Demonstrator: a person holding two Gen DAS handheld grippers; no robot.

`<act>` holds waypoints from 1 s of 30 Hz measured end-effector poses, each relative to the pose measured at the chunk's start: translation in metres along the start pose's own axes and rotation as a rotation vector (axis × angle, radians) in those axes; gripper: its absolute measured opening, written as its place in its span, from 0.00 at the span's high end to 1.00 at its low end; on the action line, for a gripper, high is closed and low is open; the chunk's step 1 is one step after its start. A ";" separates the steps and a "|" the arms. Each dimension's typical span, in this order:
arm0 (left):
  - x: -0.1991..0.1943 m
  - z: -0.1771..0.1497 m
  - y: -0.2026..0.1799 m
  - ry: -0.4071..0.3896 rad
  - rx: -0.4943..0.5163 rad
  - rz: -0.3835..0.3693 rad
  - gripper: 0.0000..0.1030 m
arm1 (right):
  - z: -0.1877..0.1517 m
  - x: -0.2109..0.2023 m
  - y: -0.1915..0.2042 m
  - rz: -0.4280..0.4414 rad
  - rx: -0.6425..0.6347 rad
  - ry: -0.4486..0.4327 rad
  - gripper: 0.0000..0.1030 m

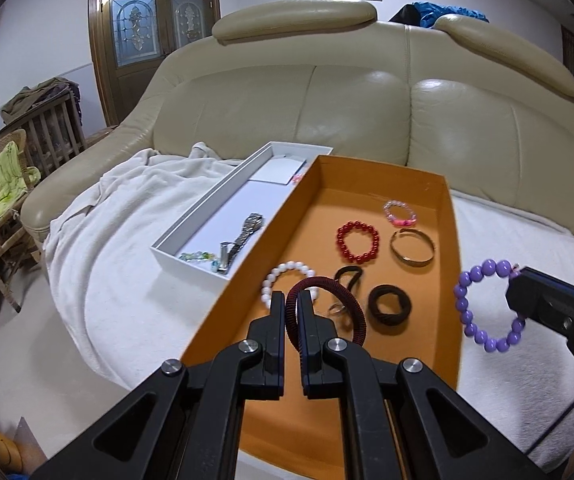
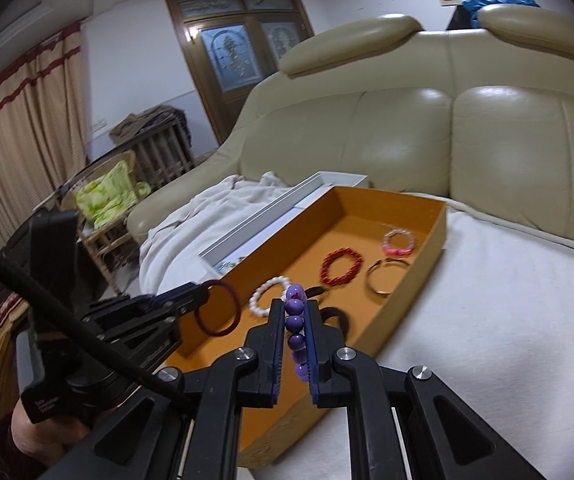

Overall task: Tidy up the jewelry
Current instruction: 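Carry the bangle and purple bracelet over the orange box with both tools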

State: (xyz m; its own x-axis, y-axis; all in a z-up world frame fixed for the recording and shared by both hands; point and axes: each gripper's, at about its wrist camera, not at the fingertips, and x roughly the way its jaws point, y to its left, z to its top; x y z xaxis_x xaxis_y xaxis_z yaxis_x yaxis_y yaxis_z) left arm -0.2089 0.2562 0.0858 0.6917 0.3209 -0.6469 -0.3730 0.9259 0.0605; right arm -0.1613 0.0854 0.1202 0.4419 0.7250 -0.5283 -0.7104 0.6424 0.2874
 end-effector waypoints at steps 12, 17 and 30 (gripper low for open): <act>0.021 -0.005 0.006 0.052 0.034 0.093 0.94 | -0.014 0.009 0.009 0.047 -0.021 0.048 0.89; 0.030 -0.007 0.005 0.078 0.062 0.123 0.94 | -0.018 0.020 0.007 0.075 -0.010 0.085 0.89; 0.041 -0.009 -0.001 0.116 0.111 0.155 0.94 | -0.024 0.028 0.010 0.108 -0.014 0.118 0.89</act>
State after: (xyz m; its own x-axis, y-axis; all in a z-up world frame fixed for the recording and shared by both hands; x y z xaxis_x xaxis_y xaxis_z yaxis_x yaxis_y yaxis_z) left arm -0.1857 0.2663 0.0522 0.5533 0.4422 -0.7059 -0.3950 0.8854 0.2450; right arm -0.1695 0.1061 0.0894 0.2961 0.7547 -0.5854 -0.7582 0.5585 0.3365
